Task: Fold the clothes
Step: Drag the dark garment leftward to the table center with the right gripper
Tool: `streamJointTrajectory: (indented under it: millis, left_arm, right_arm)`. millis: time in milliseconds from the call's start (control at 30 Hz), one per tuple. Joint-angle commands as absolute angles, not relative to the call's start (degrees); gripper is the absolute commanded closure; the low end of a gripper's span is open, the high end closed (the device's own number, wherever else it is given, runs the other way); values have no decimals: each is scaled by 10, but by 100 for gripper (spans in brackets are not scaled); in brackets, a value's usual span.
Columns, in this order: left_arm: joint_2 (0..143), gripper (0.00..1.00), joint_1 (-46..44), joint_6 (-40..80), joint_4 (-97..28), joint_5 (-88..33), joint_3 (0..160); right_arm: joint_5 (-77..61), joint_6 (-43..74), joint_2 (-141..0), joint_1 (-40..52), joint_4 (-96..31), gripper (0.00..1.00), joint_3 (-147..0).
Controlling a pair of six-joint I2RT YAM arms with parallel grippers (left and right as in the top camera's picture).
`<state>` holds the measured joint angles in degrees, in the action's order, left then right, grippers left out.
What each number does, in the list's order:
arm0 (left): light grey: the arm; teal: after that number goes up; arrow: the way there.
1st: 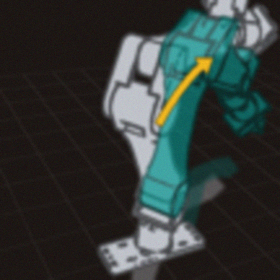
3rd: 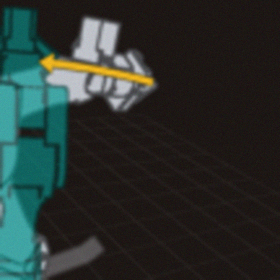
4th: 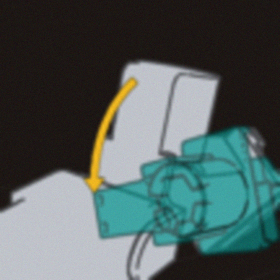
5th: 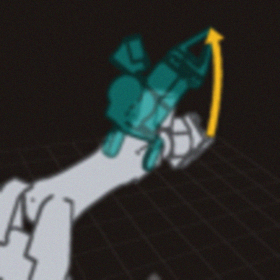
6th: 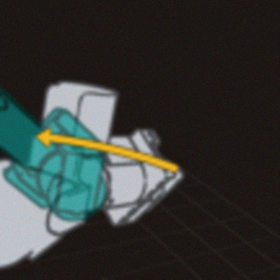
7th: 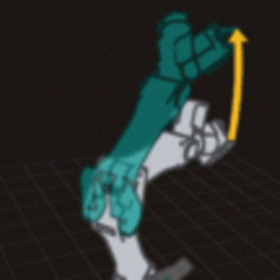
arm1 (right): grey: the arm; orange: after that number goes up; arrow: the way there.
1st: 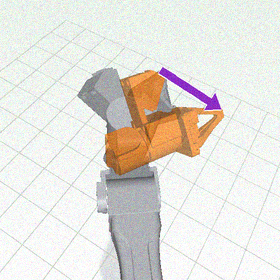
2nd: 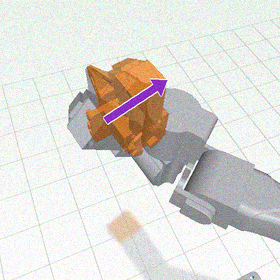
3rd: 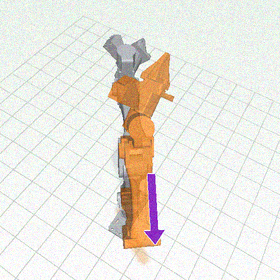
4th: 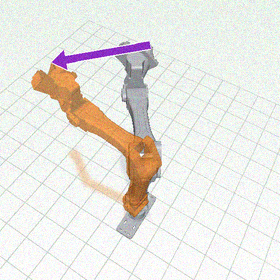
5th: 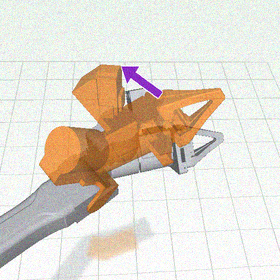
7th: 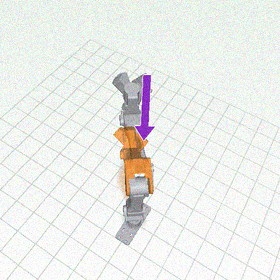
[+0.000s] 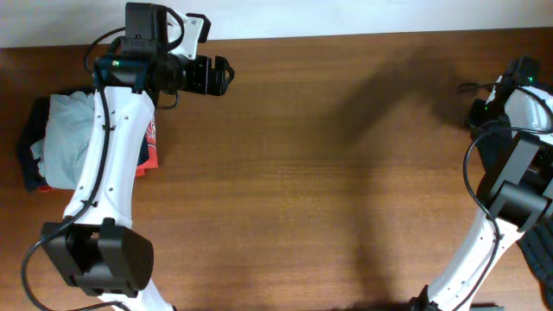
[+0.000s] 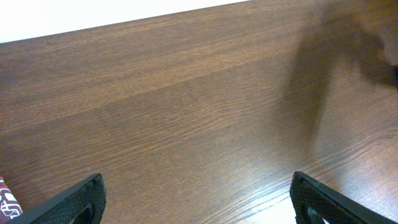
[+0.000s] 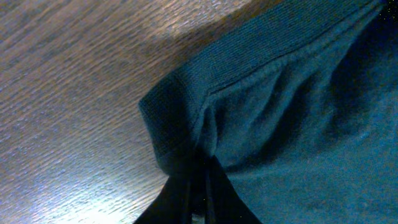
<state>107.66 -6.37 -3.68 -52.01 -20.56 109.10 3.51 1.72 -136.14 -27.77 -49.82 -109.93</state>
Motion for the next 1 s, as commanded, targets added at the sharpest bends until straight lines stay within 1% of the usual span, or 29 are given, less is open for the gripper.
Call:
streamJointTrajectory:
  millis: [0, 167, 267, 400, 533, 633, 667, 800, 833, 867, 933, 967]
  left_arm:
    - [1083, 6, -64, -48, -515, -201, 1099]
    - [1083, 6, -62, -48, -501, -199, 1100]
    - [1083, 6, -54, -48, -496, -186, 1100]
    - [1083, 6, -30, -48, -497, -180, 1100]
    - [1083, 6, -14, -48, -500, -180, 1100]
    - [1083, 6, -6, -48, -504, -180, 1100]
    - [1083, 6, -5, -48, -504, -180, 1100]
    - [1083, 6, -5, -48, -506, -180, 1100]
    - [1083, 6, -5, -48, -507, -180, 1100]
    - [1083, 6, -5, -48, -509, -180, 1100]
    - [1083, 6, -5, -48, -512, -180, 1100]
    - [1083, 6, -5, -48, -513, -180, 1100]
  right_arm:
    - [-23, 19, -1370, -269, -518, 96, -1098]
    - [-64, 12, -1367, -219, -533, 96, -1098]
    - [-94, 8, -1363, -154, -540, 96, -1100]
    - [-150, 10, -1362, -34, -564, 96, -1128]
    - [-180, 22, -1362, 55, -585, 96, -1155]
    - [-183, 21, -1362, 125, -623, 96, -1182]
    - [-186, 21, -1362, 162, -651, 96, -1204]
    - [-188, 2, -1361, 219, -710, 96, -1265]
    - [-188, 2, -1361, 225, -729, 92, -1286]
    - [-188, 2, -1361, 226, -745, 71, -1304]
    - [-188, 2, -1361, 221, -787, 27, -1353]
    - [-188, 2, -1361, 213, -811, 8, -1384]
